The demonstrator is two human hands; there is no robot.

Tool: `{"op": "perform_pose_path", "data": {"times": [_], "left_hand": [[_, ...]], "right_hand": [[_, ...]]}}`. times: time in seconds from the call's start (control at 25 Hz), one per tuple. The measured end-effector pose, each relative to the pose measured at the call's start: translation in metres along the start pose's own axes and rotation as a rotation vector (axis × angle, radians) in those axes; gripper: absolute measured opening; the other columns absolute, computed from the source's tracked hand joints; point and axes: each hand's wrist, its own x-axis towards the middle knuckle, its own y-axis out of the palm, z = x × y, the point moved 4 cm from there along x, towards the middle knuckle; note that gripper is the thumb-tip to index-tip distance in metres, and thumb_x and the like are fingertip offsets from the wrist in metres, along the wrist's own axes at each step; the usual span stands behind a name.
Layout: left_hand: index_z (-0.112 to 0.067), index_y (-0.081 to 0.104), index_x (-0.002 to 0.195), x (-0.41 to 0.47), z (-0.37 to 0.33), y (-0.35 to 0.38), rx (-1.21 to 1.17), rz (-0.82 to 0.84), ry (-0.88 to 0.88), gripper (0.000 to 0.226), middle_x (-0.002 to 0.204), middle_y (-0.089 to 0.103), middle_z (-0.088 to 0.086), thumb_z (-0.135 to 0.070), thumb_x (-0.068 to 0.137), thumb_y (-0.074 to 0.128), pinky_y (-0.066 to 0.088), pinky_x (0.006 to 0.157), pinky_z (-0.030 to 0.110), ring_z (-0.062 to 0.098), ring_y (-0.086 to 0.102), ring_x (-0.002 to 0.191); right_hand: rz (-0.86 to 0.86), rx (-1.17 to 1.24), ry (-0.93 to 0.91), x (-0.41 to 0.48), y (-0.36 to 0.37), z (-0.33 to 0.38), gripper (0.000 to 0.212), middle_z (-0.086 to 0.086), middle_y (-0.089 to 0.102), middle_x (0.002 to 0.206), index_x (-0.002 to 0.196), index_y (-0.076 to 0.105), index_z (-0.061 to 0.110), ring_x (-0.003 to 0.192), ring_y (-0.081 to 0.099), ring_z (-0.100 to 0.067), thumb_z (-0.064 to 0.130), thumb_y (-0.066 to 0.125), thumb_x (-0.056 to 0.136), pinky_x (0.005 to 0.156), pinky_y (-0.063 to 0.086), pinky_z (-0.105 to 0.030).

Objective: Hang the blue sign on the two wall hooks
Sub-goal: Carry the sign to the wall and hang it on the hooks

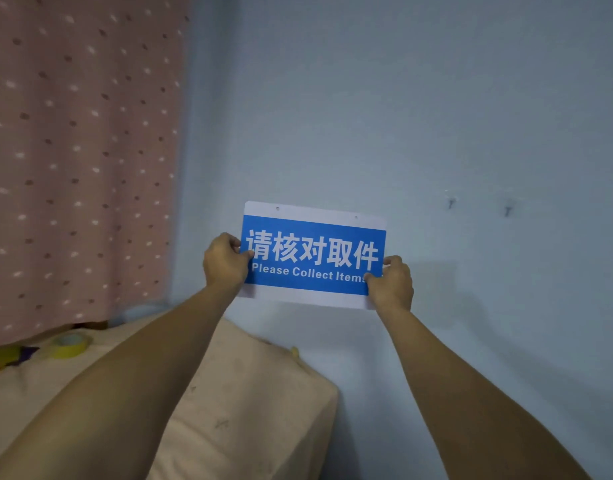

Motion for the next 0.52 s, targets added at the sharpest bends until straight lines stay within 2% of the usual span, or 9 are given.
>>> {"op": "perform_pose_path", "data": {"times": [0.16,0.32,0.52], "left_hand": [[-0.008,0.059,0.095,-0.011,-0.035,0.103,-0.073,0.097,0.025,0.022,0.096,0.064,0.007,-0.016,0.085,0.077,0.043,0.069,0.033,0.023,0.059,0.082],[-0.009,0.058,0.095,-0.024,-0.064,0.191,-0.126,0.178,0.037,0.022,0.097,0.065,0.007,-0.017,0.085,0.076,0.047,0.070,0.034,0.024,0.062,0.084],[-0.009,0.058,0.094,-0.041,-0.100,0.288,-0.188,0.331,0.089,0.022,0.098,0.066,0.007,-0.016,0.084,0.077,0.045,0.068,0.032,0.023,0.062,0.084]], "right_hand": [[-0.109,-0.042,0.038,0.051,-0.052,-0.057,0.038,-0.008,0.058,0.118,0.118,0.052,0.013,0.083,0.054,-0.019,0.019,0.071,0.086,0.069,0.042,-0.032],[-0.187,-0.083,0.066,0.088,-0.099,-0.104,0.038,-0.008,0.059,0.117,0.119,0.053,0.014,0.083,0.055,-0.019,0.020,0.071,0.085,0.071,0.042,-0.031],[-0.319,-0.143,0.126,0.128,-0.144,-0.164,0.040,-0.009,0.059,0.117,0.119,0.054,0.014,0.087,0.059,-0.022,0.020,0.072,0.084,0.074,0.045,-0.034]]}}
